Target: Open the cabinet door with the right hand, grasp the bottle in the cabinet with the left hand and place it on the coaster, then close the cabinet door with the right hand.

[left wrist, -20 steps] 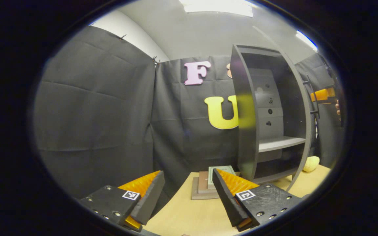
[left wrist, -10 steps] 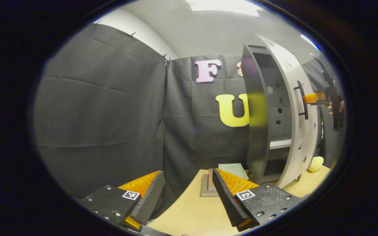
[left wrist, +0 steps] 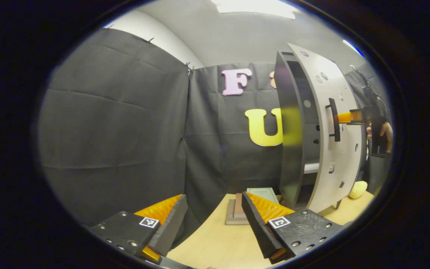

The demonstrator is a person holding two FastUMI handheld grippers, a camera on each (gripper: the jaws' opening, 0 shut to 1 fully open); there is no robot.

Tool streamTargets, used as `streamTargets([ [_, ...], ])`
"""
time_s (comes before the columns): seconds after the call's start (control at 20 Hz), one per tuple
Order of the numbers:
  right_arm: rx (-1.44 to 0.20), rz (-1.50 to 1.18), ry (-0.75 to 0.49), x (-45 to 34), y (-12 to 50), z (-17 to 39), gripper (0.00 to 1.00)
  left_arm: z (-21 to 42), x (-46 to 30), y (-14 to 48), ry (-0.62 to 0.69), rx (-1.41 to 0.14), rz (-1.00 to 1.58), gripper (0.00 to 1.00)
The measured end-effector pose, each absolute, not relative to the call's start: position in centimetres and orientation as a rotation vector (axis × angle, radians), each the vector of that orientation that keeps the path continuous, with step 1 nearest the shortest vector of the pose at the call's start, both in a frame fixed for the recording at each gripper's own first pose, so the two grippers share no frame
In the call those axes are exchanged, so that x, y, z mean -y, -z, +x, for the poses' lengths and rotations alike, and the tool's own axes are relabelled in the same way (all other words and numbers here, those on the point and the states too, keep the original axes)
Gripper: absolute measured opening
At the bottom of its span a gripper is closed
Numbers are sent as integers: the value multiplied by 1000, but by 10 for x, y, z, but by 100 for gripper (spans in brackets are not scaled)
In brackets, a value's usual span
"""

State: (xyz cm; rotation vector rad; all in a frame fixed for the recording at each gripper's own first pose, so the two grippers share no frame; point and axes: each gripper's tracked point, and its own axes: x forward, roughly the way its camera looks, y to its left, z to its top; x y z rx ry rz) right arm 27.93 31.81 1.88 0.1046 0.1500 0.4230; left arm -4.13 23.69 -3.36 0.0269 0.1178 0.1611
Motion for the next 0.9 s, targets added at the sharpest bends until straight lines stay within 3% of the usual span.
streamTargets([
  [0.25,-138,62,-407,-273,-26,249,94,-28,-179,0,-112,-73,54,92],
  [0.3,-138,56,-407,-260,-28,236,94,-26,-166,-4,-102,-69,55,88],
  [0.9,-129,5,-283,-76,-35,158,96,-28,-12,-62,17,-22,79,88],
])
